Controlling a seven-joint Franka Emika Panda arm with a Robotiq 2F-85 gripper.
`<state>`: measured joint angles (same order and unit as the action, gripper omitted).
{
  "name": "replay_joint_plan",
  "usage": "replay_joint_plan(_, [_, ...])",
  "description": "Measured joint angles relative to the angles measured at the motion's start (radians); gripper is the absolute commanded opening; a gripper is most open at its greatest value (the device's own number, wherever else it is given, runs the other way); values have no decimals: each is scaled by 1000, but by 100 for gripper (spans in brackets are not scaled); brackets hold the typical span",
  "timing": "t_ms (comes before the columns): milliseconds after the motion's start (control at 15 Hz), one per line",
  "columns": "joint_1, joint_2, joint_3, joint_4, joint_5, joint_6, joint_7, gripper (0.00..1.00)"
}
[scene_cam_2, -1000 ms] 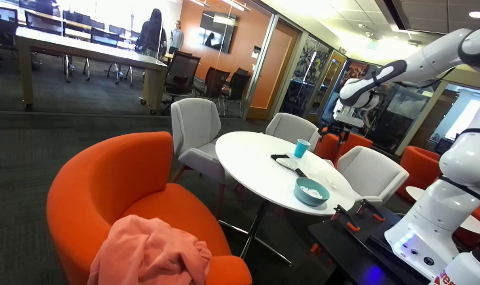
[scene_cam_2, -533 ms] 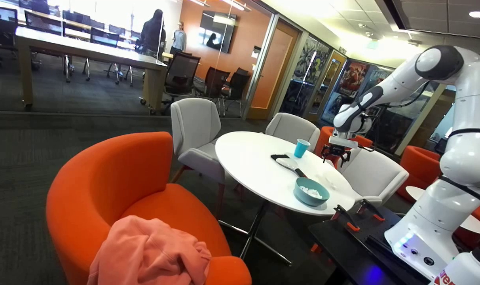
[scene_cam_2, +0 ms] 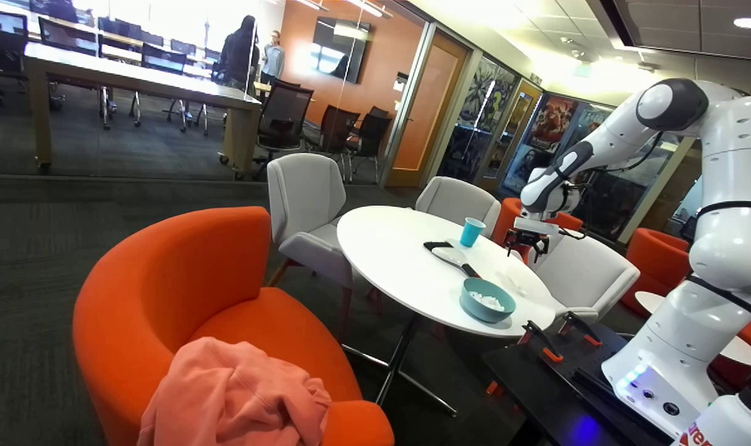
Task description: Put the spoon in the cup
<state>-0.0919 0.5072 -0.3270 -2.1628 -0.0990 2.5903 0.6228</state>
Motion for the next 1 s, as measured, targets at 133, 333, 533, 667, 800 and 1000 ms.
replay_joint_plan(133, [-9, 25, -15, 0, -12, 76, -54, 100])
replay_joint_plan(333, [-60, 68, -12, 2, 5, 175, -196, 100])
replay_joint_plan(533, [-165, 98, 66, 23, 64, 187, -399, 100])
replay_joint_plan(667, [-207, 115, 94, 50, 85, 151, -465, 100])
replay_joint_plan(800, [-208, 129, 89, 77, 85, 122, -465, 100])
replay_joint_plan(1000, [-205, 137, 89, 84, 87, 120, -465, 100])
